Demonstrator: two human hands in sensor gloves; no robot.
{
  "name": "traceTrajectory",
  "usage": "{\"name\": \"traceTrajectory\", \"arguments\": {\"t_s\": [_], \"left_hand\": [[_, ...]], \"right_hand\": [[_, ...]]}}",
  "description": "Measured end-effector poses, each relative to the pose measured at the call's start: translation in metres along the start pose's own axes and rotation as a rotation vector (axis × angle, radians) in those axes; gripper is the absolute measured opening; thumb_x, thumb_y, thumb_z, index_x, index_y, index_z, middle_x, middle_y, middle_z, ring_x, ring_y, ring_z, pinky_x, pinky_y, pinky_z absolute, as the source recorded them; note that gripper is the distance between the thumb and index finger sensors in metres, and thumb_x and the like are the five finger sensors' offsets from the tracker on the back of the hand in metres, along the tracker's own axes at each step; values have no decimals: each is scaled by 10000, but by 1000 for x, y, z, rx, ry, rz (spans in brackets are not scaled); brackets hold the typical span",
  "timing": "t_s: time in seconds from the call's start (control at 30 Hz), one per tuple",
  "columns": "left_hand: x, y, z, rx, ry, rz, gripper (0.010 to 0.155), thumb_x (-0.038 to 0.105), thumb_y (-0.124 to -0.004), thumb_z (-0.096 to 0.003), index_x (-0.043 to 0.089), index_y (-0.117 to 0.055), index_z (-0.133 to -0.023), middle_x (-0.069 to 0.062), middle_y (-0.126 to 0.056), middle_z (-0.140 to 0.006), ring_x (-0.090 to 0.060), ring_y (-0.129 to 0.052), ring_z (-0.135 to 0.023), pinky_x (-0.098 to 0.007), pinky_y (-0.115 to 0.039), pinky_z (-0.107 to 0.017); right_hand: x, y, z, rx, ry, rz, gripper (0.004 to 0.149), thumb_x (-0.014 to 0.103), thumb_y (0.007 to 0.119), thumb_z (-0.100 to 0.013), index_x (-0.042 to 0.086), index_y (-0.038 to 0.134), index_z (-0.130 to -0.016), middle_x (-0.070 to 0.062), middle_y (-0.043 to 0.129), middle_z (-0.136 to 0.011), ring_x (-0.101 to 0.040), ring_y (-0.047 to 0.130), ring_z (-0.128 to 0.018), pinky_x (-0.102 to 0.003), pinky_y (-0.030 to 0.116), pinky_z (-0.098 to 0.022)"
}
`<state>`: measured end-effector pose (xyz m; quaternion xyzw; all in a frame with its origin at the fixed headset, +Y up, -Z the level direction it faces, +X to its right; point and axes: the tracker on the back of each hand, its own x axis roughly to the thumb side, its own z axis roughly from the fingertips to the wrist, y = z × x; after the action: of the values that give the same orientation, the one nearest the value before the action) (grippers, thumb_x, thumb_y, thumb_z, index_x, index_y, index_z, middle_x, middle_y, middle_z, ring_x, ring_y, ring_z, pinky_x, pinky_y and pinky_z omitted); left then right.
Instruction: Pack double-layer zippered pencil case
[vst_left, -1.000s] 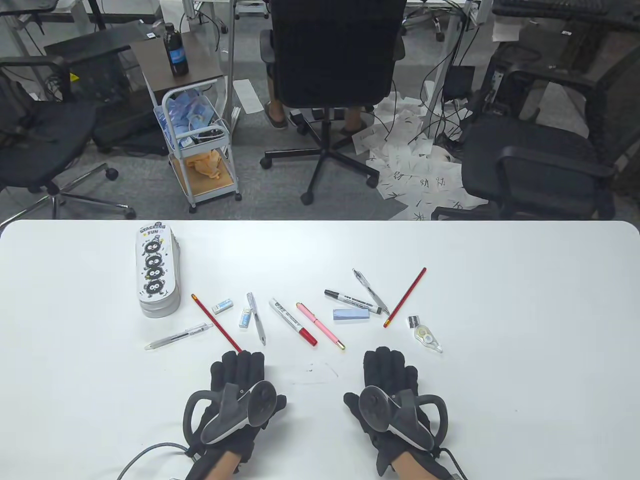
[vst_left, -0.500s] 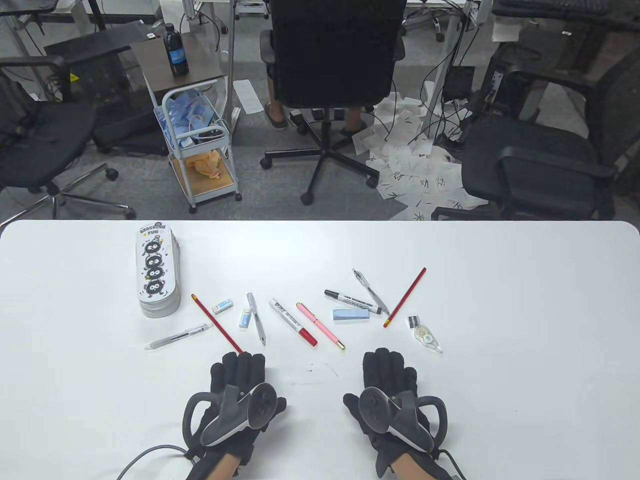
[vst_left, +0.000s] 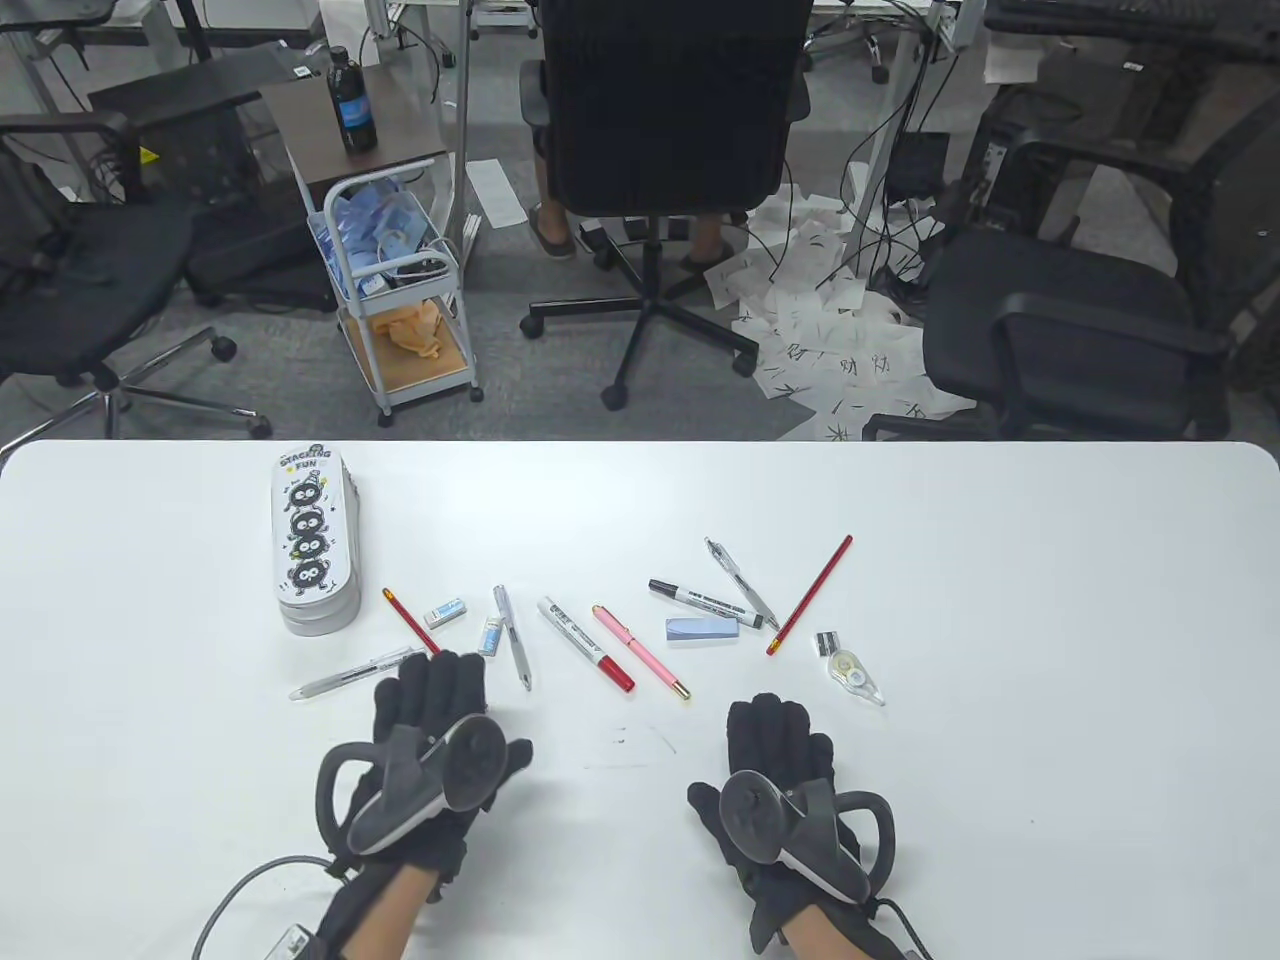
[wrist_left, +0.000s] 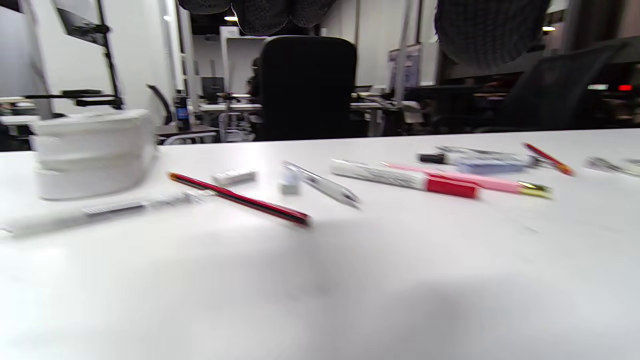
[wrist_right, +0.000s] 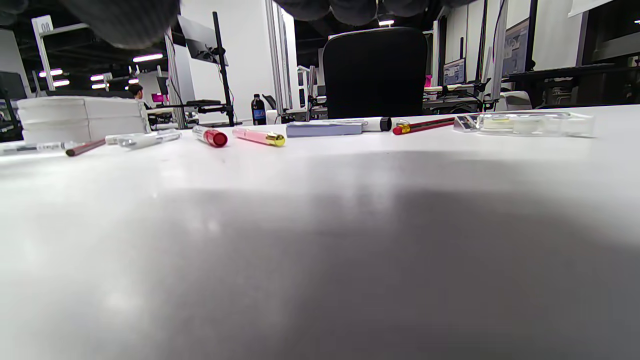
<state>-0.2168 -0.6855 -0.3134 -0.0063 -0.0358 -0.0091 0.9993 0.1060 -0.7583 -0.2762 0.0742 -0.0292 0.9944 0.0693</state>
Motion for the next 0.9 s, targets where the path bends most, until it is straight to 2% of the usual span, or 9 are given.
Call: {"name": "traceTrajectory", "arguments": {"t_s": [0.17, 0.3, 0.4, 0.47, 0.6, 0.63, 0.73, 0.83, 0.9], "left_hand": [[-65, 9, -38, 30, 264, 94, 925, 580, -830, -520, 45, -448, -1171, -261, -515, -1180, -515, -483, -1045, -607, -431, -749], [-111, 5, -76, -23, 467, 123, 958, 588, -833, -516, 30, -419, -1175, -278, -488, -1185, -528, -470, -1046, -615, -428, -750], [-136, 5, -108, -88, 568, 151, 1016, 615, -819, -512, -5, -371, -1182, -329, -425, -1189, -578, -441, -1041, -651, -421, -745], [-143, 4, -123, -126, 598, 164, 1062, 639, -812, -503, -21, -337, -1185, -352, -390, -1191, -598, -418, -1042, -666, -409, -743], [-149, -7, -147, -221, 621, 344, 1133, 654, -816, -497, -62, -265, -1181, -396, -324, -1185, -640, -381, -1032, -693, -388, -736], [-149, -10, -150, -215, 643, 378, 1144, 644, -829, -496, -68, -251, -1179, -404, -308, -1185, -645, -367, -1033, -700, -378, -735], [-152, -21, -160, -278, 665, 373, 1180, 638, -843, -491, -99, -216, -1167, -440, -287, -1166, -681, -397, -1013, -724, -416, -723], [-152, -32, -168, -298, 690, 380, 1132, 547, -879, -527, -63, -175, -1170, -396, -214, -1183, -707, -391, -1006, -770, -437, -699], [-152, -34, -171, -294, 705, 379, 1099, 507, -879, -541, -76, -187, -1165, -412, -258, -1172, -697, -476, -1001, -778, -502, -684]], "right_hand": [[2, -1, 0, 3, -12, -10, 827, 618, 567, -496, 107, 305, -1092, -204, 298, -1151, -438, 312, -1005, -575, 367, -695], [2, -1, 0, 4, -18, -12, 827, 618, 568, -496, 107, 309, -1092, -204, 297, -1151, -439, 309, -1004, -576, 365, -695], [1, -1, -1, 7, -14, -27, 826, 617, 568, -497, 107, 310, -1092, -203, 297, -1152, -438, 307, -1005, -576, 364, -695], [0, -1, -2, 10, -11, -31, 826, 618, 567, -497, 107, 310, -1093, -204, 298, -1152, -439, 308, -1004, -577, 363, -695], [-7, -2, -6, 16, 15, -65, 826, 618, 566, -497, 109, 307, -1093, -199, 292, -1154, -437, 298, -1006, -578, 357, -695], [-9, -1, -7, 22, 22, -70, 826, 619, 566, -497, 110, 304, -1093, -199, 288, -1154, -438, 293, -1006, -578, 353, -696], [-12, 0, -8, 31, 23, -62, 828, 617, 568, -497, 108, 302, -1093, -198, 286, -1154, -436, 288, -1006, -577, 349, -695], [-11, 0, -7, 31, -8, -40, 832, 623, 567, -496, 113, 296, -1095, -193, 282, -1158, -432, 281, -1009, -575, 345, -698], [-10, 0, -6, 35, -15, -43, 832, 625, 565, -495, 117, 291, -1096, -192, 277, -1159, -430, 276, -1010, -574, 338, -699]]}}
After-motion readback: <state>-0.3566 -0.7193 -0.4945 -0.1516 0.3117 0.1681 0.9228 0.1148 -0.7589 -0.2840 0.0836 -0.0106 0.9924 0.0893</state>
